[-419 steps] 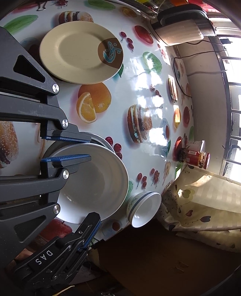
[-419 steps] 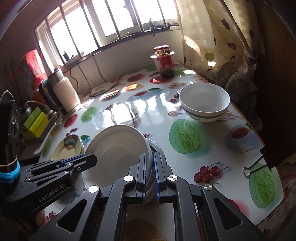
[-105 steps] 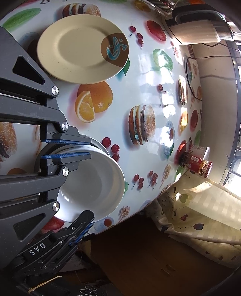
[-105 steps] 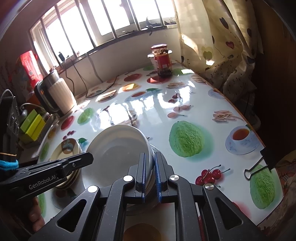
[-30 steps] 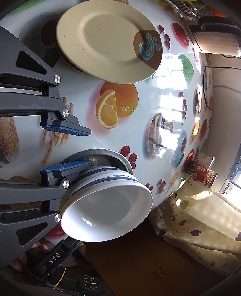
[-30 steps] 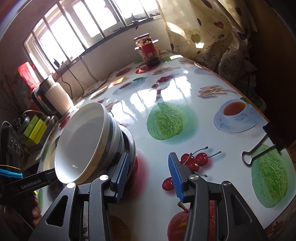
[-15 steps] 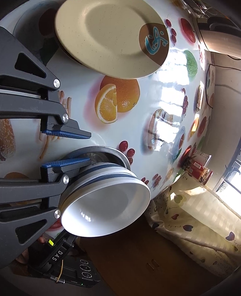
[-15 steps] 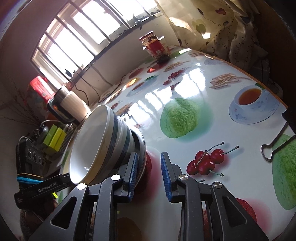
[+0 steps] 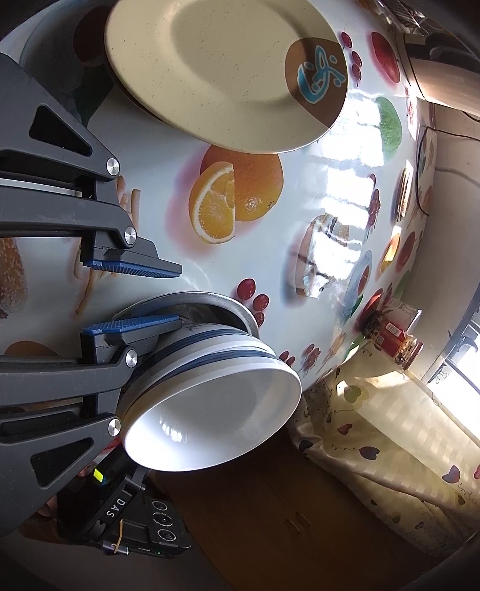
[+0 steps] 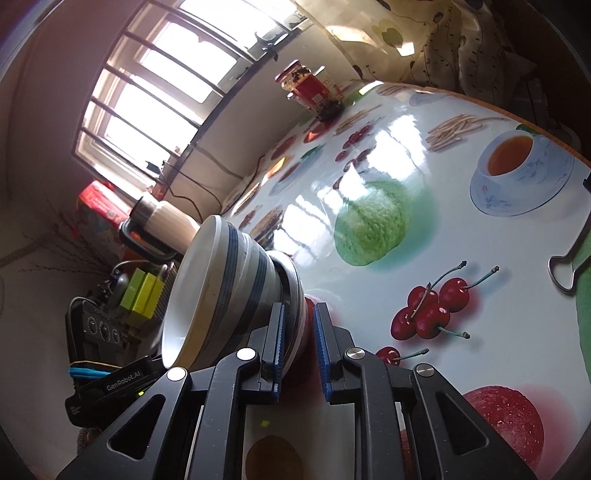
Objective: Organize plates and bowls
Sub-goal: 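Close both grippers on the rim of the blue-striped bowl stack, then lift and tilt the bowl stack with both grippers toward the plate stack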
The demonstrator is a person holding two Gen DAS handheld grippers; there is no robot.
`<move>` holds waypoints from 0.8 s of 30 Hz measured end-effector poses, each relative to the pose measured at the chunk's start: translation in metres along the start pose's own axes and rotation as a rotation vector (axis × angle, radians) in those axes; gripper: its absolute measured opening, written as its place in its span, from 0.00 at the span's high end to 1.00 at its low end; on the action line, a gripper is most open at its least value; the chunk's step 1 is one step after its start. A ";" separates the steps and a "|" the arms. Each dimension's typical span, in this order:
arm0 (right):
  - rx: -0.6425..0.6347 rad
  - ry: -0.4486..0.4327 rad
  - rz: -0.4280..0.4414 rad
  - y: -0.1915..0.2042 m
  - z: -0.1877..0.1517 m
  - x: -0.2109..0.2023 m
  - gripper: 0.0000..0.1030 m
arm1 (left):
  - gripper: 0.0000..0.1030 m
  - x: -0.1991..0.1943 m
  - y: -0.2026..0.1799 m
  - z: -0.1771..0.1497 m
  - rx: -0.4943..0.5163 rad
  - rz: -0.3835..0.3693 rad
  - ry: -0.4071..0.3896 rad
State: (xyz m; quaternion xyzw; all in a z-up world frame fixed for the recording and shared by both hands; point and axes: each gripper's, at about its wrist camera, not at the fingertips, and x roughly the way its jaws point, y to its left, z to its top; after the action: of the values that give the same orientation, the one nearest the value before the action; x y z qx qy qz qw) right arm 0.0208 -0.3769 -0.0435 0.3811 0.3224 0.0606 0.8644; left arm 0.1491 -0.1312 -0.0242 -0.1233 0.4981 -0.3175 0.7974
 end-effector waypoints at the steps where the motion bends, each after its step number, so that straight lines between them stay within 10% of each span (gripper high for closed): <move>1: 0.005 0.004 0.006 -0.001 0.000 0.001 0.83 | 0.81 0.000 0.000 0.000 0.000 -0.006 -0.001; 24: 0.005 0.007 0.054 -0.003 -0.004 0.001 0.87 | 0.86 0.003 -0.001 -0.001 0.015 -0.025 -0.004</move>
State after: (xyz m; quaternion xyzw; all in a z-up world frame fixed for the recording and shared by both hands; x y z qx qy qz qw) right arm 0.0190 -0.3762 -0.0480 0.3915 0.3150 0.0845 0.8605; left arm 0.1488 -0.1340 -0.0263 -0.1242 0.4925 -0.3312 0.7952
